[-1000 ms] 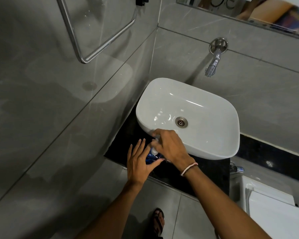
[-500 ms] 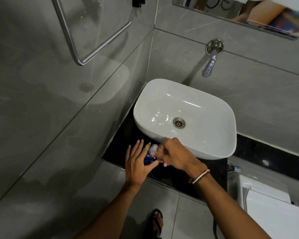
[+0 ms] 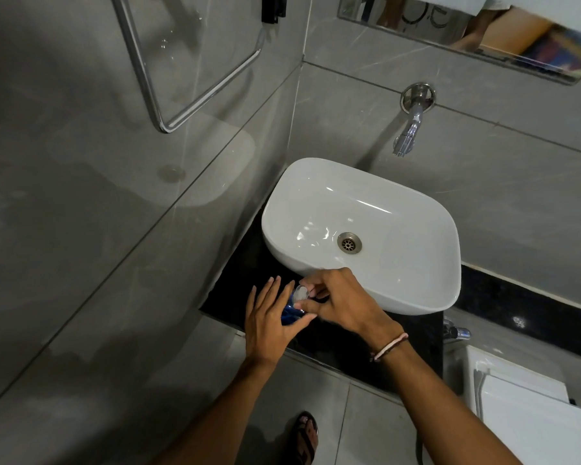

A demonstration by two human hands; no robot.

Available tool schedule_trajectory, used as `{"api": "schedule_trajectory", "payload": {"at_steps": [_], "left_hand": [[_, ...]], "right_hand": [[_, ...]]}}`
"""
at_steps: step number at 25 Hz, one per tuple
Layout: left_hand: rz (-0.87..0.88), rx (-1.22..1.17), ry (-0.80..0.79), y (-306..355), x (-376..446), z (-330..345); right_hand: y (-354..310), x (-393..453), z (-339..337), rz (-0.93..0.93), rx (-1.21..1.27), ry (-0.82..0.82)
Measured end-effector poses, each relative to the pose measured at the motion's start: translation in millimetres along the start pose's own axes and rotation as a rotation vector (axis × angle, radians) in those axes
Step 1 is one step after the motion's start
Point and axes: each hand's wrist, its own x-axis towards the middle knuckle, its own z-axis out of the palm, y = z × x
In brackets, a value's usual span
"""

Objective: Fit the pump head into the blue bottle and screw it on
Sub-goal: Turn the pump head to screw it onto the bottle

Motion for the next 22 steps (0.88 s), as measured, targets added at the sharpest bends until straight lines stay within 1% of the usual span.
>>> {"api": "schedule_trajectory", "payload": {"at_steps": [2, 5, 7, 9, 10, 12, 16, 19, 22], "left_hand": [[-0.021, -0.027, -0.024, 3.1, -0.2, -2.6], [-0.099, -0.118, -0.060, 8.2, -3.9, -7.5], [-0.180, -0.181, -0.053, 10.5, -6.5, -11.5], [-0.221, -0.199, -0.049, 9.0, -6.5, -15.7], [-0.229, -0.189, -0.045, 7.1, -5.1, -18.6], [-0.270, -0.174, -0.036, 0.7, 1.7, -27.6], [-0.295, -0.102, 0.024, -24.8, 21.4, -47.9], [-0.259, -0.016, 0.080, -43.2, 38.0, -57.9], [-0.207, 0.000, 0.103, -47.5, 44.1, -65.0]], "right_hand": [[8.2, -2.5, 0.9, 0.079, 0.120, 0.004], [29.8, -5.4, 9.4, 0.274, 0.229, 0.051], [39.4, -5.5, 21.7, 0.417, 0.363, -0.021], [39.1, -2.9, 34.1, 0.508, 0.587, -0.110], [38.4, 0.7, 39.6, 0.517, 0.671, -0.122], [34.1, 13.3, 48.5, 0.509, 0.744, -0.116], [11.6, 51.7, 66.0, 0.498, 0.740, -0.114], [-5.4, 79.0, 76.4, 0.507, 0.745, -0.081], [-8.7, 85.7, 85.0, 0.495, 0.740, -0.047]]}}
